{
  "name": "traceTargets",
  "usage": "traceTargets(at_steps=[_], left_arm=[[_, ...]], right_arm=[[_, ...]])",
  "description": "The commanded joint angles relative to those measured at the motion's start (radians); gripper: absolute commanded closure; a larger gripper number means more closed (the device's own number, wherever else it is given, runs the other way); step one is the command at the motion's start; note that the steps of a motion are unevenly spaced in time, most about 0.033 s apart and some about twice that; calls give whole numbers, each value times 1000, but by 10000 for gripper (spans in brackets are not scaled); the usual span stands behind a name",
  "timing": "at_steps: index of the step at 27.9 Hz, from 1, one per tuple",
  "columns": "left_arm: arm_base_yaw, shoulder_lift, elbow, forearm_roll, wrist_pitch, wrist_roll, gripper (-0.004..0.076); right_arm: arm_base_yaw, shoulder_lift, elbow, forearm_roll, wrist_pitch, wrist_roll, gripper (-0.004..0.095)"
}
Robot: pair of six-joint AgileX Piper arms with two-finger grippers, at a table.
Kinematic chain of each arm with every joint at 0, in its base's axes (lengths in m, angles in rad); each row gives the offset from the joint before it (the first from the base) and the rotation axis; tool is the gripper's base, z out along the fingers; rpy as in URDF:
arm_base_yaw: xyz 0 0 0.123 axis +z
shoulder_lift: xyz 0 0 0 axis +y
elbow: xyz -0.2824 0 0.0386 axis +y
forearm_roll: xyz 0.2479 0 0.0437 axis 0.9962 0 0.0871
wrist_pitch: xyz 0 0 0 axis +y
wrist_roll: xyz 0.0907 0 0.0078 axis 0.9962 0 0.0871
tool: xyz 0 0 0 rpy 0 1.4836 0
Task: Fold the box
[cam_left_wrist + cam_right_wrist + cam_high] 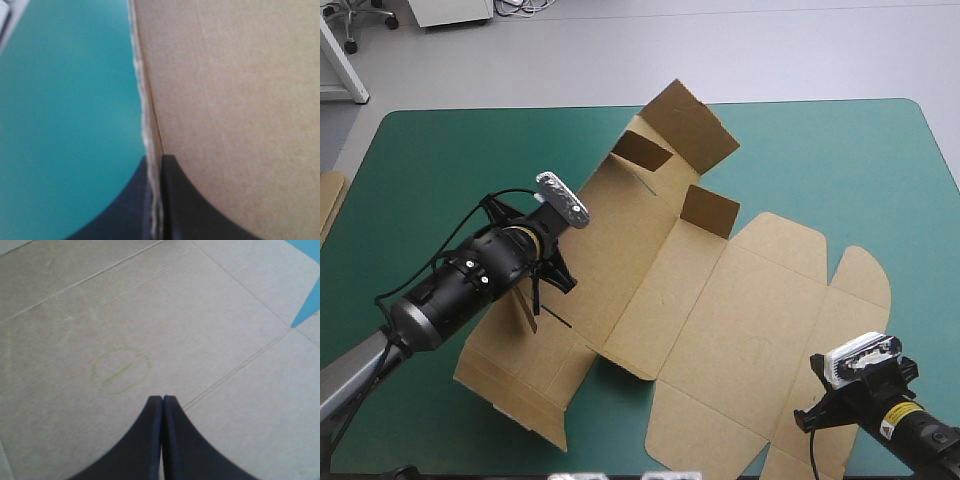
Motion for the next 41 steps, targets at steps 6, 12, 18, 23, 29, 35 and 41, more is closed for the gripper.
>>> traceTargets(at_steps=[6,12,18,23,29,35,41], left_arm=[[-214,-2,-38,388,-66,-108,734],[-305,22,-36,524,-105,-123,734],[-401,27,-7,801,-118,-210,734],[-379,50,-7,1114,-151,-318,734],[-347,67,-7,1151,-280,-313,734],[-347,89,16,1140,-229,-310,734],[-390,89,192,1248,-62,-546,734]], right_arm=[[2,12,-211,-232,195,222,925],[2,12,-340,-276,366,251,925],[2,12,-430,-277,451,284,924],[2,12,-460,-272,459,284,925],[2,12,-460,-258,493,284,925],[2,12,-460,-223,544,284,925],[2,12,-460,-187,577,289,924]])
